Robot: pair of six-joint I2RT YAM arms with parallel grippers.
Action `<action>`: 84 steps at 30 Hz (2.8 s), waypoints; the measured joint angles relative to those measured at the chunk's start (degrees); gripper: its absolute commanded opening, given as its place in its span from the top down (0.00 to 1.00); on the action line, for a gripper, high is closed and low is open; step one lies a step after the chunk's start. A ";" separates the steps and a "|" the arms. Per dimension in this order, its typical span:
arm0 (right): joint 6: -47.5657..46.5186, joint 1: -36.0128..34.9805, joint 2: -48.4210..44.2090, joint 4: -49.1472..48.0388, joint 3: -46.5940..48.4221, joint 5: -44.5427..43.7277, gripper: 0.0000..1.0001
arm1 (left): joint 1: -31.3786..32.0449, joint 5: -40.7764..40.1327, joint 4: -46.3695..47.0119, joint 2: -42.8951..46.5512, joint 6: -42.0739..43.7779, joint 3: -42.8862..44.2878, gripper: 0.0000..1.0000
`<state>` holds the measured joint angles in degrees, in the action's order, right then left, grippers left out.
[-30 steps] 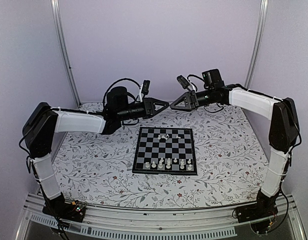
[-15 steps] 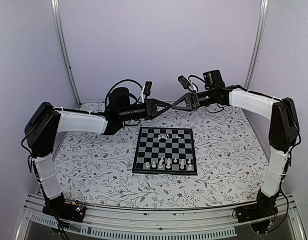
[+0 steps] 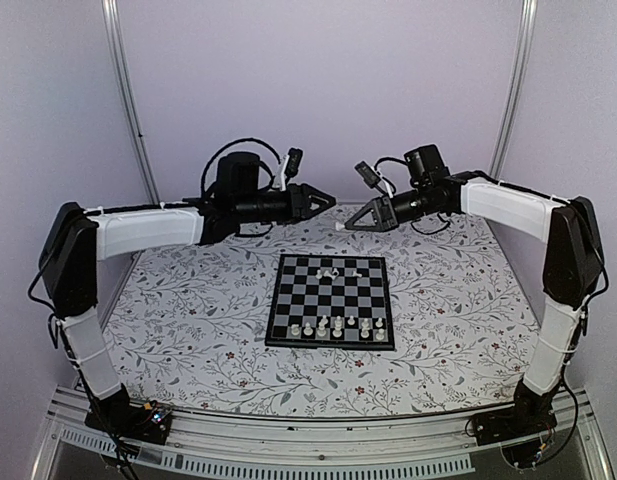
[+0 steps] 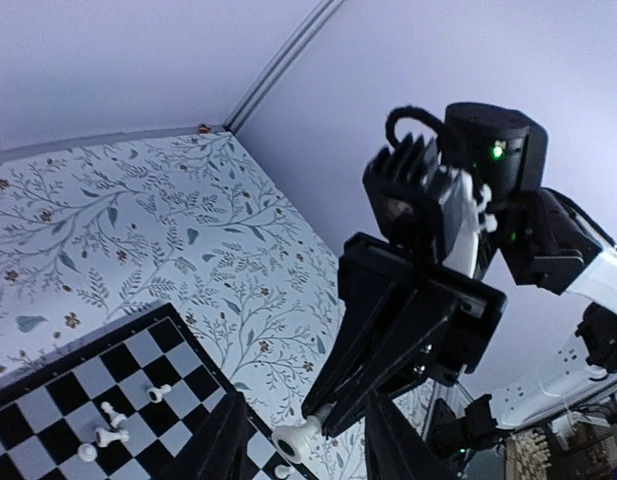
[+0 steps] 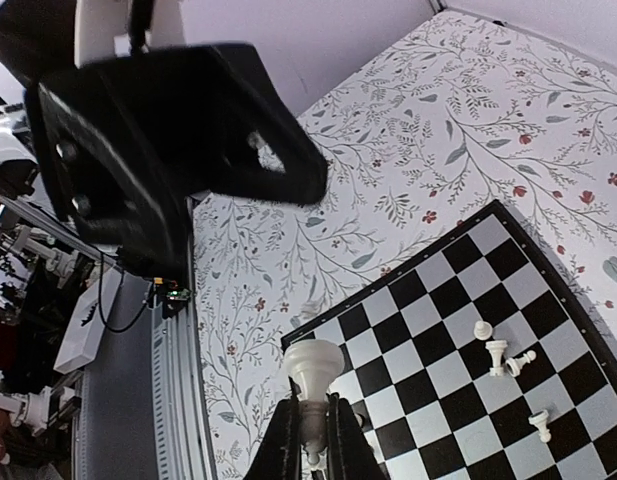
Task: Set up the chess pieces on the board
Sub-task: Adjust the chess piece, then place the chess piece on the chessboard.
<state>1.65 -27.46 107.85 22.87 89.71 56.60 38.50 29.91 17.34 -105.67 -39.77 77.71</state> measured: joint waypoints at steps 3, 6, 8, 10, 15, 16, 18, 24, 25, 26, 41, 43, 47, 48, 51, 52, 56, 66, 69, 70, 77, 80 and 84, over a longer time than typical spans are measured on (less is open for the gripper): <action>-7.30 -0.76 -1.49 5.60 0.57 -6.29 1.00 | -0.90 -6.84 -12.55 1.95 7.17 7.19 0.56; -15.67 -2.71 -3.98 11.80 1.16 -13.90 1.00 | -3.80 -10.51 -16.00 6.95 9.86 5.66 0.55; -19.10 -4.87 -4.76 14.47 1.84 -17.42 1.00 | -6.88 -11.47 -15.87 10.54 10.03 1.62 0.55; -23.67 -7.76 -5.44 17.66 2.62 -22.49 1.00 | -10.14 -12.24 -15.80 12.74 10.01 -1.84 0.55; -32.76 -16.20 -5.75 24.85 2.73 -35.67 1.00 | -15.45 -13.07 -16.46 13.00 10.12 -5.64 0.55; -34.16 -17.62 -5.75 25.94 2.67 -37.70 1.00 | -15.74 -12.63 -16.50 12.98 9.90 -5.86 0.55; -36.39 -19.93 -5.73 27.78 2.38 -41.44 1.00 | -16.06 -11.89 -16.33 12.98 9.53 -5.90 0.55; -40.65 -23.39 -5.16 31.36 0.52 -49.18 1.00 | -16.33 -10.05 -15.89 12.98 8.44 -6.01 0.54; -41.22 -23.82 -5.01 31.67 0.02 -50.16 1.00 | -16.37 -9.77 -15.91 12.98 8.31 -6.01 0.54; -41.72 -24.37 -4.79 32.06 -0.61 -51.28 1.00 | -16.41 -9.55 -15.89 12.98 8.17 -6.03 0.54; -44.78 -28.44 0.90 33.29 -2.25 -57.81 1.00 | -17.20 -7.19 -15.06 12.98 7.13 -6.12 0.54; -44.98 -28.48 1.66 33.29 -2.23 -58.05 1.00 | -17.20 -6.99 -15.04 12.98 7.13 -6.12 0.54; -45.18 -28.57 2.99 33.22 -2.25 -58.16 0.99 | -17.25 -6.73 -15.04 12.98 7.13 -6.14 0.54; -45.20 -28.59 3.21 33.22 -2.25 -58.18 0.98 | -17.27 -6.62 -15.04 12.98 7.13 -6.14 0.54; -45.22 -28.74 3.45 33.18 -2.25 -58.23 0.98 | -17.29 -6.38 -15.02 12.98 7.08 -6.14 0.54; -45.22 -28.79 3.58 33.11 -2.25 -58.23 0.97 | -17.29 -6.36 -15.02 12.98 7.08 -6.14 0.54; -45.22 -28.81 4.33 32.76 -2.25 -58.49 0.97 | -17.31 -6.19 -14.95 12.98 6.95 -6.14 0.54; -45.22 -28.81 5.99 32.00 -2.25 -59.19 0.95 | -17.31 -5.92 -14.62 12.98 6.93 -6.14 0.54; -45.22 -28.81 6.34 31.91 -2.25 -59.32 0.93 | -17.31 -5.88 -14.62 12.98 6.93 -6.14 0.54; -45.22 -28.81 6.40 31.89 -2.25 -59.34 0.91 | -17.31 -5.86 -14.60 12.98 6.93 -6.14 0.54; -45.22 -28.81 6.56 31.52 -2.25 -59.74 0.81 | -17.31 -5.46 -14.60 12.98 6.91 -6.16 0.54; -45.22 -28.81 6.54 31.45 -2.25 -59.91 0.77 | -17.33 -5.25 -14.58 12.98 6.91 -6.16 0.54; -45.22 -28.81 6.54 31.45 -2.25 -59.95 0.74 | -17.35 -5.05 -14.58 12.98 6.91 -6.16 0.53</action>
<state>-43.57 -56.27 114.39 54.33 87.46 -3.36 21.15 24.86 2.76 -92.68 -32.86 71.55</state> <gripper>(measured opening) 0.242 0.463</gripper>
